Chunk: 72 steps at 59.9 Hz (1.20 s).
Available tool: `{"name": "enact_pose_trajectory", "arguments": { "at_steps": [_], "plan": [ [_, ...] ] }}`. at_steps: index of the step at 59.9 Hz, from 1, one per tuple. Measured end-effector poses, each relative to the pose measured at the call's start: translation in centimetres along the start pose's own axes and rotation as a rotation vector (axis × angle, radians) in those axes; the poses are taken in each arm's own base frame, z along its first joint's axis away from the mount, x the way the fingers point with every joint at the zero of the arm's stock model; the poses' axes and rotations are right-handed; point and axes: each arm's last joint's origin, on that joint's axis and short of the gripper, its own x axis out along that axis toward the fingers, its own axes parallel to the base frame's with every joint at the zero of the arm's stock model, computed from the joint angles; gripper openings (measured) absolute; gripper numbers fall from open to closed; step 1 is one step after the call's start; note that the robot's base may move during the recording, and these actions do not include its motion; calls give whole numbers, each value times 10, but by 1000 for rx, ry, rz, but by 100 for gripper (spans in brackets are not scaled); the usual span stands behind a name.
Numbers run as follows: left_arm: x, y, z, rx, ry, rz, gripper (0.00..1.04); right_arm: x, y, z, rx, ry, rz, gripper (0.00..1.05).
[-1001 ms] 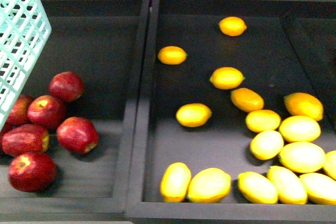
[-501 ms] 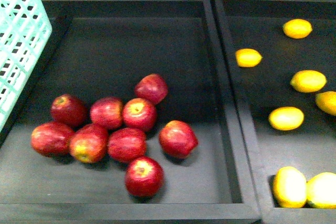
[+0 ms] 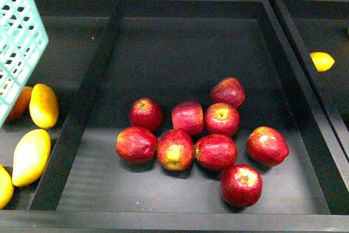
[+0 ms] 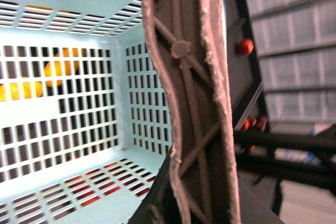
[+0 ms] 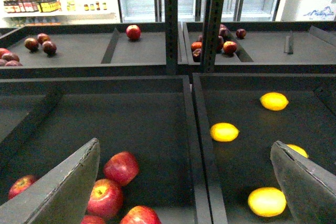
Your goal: Pick lemon and mango into basket
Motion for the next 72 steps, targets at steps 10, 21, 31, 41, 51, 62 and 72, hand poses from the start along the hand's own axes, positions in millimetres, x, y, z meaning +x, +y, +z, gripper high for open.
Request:
{"name": "enact_pose_trajectory", "arguments": {
  "at_steps": [10, 21, 31, 41, 51, 62, 72],
  "plan": [
    [38, -22, -27, 180, 105, 9, 5, 0, 0, 0, 0, 0, -2, 96],
    [66, -63, -63, 246, 207, -97, 5, 0, 0, 0, 0, 0, -3, 96],
    [84, -85, -108, 302, 347, -140, 5, 0, 0, 0, 0, 0, -3, 96],
    [93, -99, -147, 354, 459, -181, 5, 0, 0, 0, 0, 0, -3, 96],
    [80, -110, -175, 437, 574, -287, 5, 0, 0, 0, 0, 0, -3, 96],
    [63, -112, -199, 496, 699, -368, 5, 0, 0, 0, 0, 0, -3, 96],
    [63, -112, -198, 502, 681, -363, 5, 0, 0, 0, 0, 0, -3, 96]
  ]
}}
